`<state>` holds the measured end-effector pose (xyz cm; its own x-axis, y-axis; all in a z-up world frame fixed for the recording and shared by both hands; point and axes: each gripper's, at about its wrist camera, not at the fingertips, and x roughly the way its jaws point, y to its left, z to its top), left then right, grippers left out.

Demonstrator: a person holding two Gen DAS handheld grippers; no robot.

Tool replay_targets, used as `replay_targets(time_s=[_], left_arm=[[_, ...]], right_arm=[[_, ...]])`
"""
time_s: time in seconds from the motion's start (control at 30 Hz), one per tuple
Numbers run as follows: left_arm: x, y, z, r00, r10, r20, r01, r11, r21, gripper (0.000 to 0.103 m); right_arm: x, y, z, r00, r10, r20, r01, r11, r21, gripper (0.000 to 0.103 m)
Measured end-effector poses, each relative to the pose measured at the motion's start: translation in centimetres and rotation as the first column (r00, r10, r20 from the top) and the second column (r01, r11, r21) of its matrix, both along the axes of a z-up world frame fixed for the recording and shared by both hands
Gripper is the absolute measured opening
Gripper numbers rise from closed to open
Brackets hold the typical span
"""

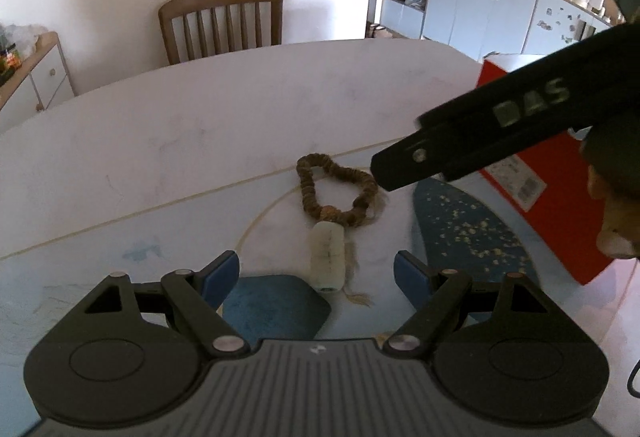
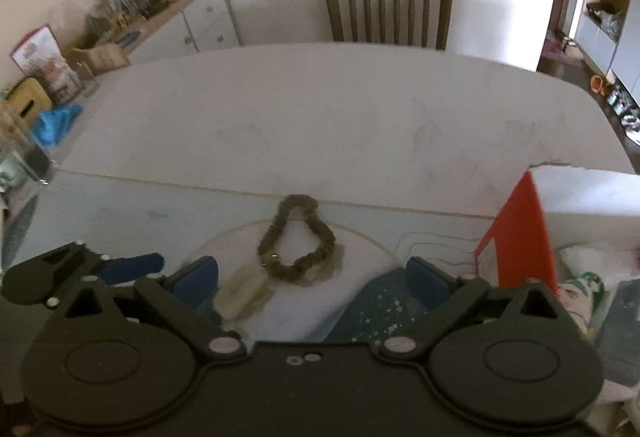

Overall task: Organize objects
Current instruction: 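Grasp the white cylinder with the left tool while the right grasps the brown beaded strap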

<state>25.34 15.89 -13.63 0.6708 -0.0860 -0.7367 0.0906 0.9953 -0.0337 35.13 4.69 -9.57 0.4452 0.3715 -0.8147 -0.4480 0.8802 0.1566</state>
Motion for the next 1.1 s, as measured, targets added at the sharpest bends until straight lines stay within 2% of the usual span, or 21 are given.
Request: replay_targets(time_s=[0.23,0.37,0.67,0.7,0.8,0.87,1.0,1.03,1.1], left_arm=[[0.9,-0.3,-1.2,1.0,0.0,-0.001,0.0,1.0,0.021,0.084],[1.3,-0.6,-1.7,1.0,-0.002,-0.003,0.002,1.0,0.028,0.084],[1.1,-1.3,-2.4,1.0,0.003,0.0,-0.003,0.999,0.044,0.084],[1.1,-1.3,-2.5,1.0,0.005,0.0,-0.005,0.999,0.047,0.084],[1.3,-1.4,-2.5,1.0,0.005,-0.004,-0.005,0.999,0.052,0.076],[1.5,-1.4,-2.6,1.0,0.004,-0.01,-0.004,0.998,0.056,0.066],[1.6,-1.2,-2.7,1.0,0.005,-0.008,-0.005,0.999,0.049,0.06],[1.6,-1.2,-2.7,1.0,0.006,-0.007,-0.006,0.999,0.048,0.055],[1.6,-1.2,-2.6,1.0,0.01,-0.006,-0.01,0.999,0.053,0.05]], right_arm=[[2.0,1.3,-2.6,0.998,-0.055,-0.012,0.054,0.997,-0.062,0.09],[2.8,1.9,-3.8,0.998,-0.064,-0.03,0.061,0.994,-0.088,0.08],[3.4,2.3,-5.1,0.996,-0.077,-0.051,0.071,0.993,-0.097,0.064],[3.3,2.2,-5.0,0.996,-0.073,-0.05,0.068,0.993,-0.097,0.06],[3.1,2.4,-5.0,0.997,-0.06,-0.042,0.056,0.993,-0.101,0.05],[2.7,2.6,-5.0,0.998,-0.043,-0.035,0.039,0.994,-0.105,0.045],[1.9,3.3,-5.2,1.0,-0.008,-0.02,0.005,0.992,-0.124,0.037],[1.7,3.4,-5.2,1.0,-0.001,-0.015,-0.001,0.991,-0.133,0.035],[1.4,3.6,-5.3,1.0,0.008,-0.011,-0.009,0.99,-0.137,0.025]])
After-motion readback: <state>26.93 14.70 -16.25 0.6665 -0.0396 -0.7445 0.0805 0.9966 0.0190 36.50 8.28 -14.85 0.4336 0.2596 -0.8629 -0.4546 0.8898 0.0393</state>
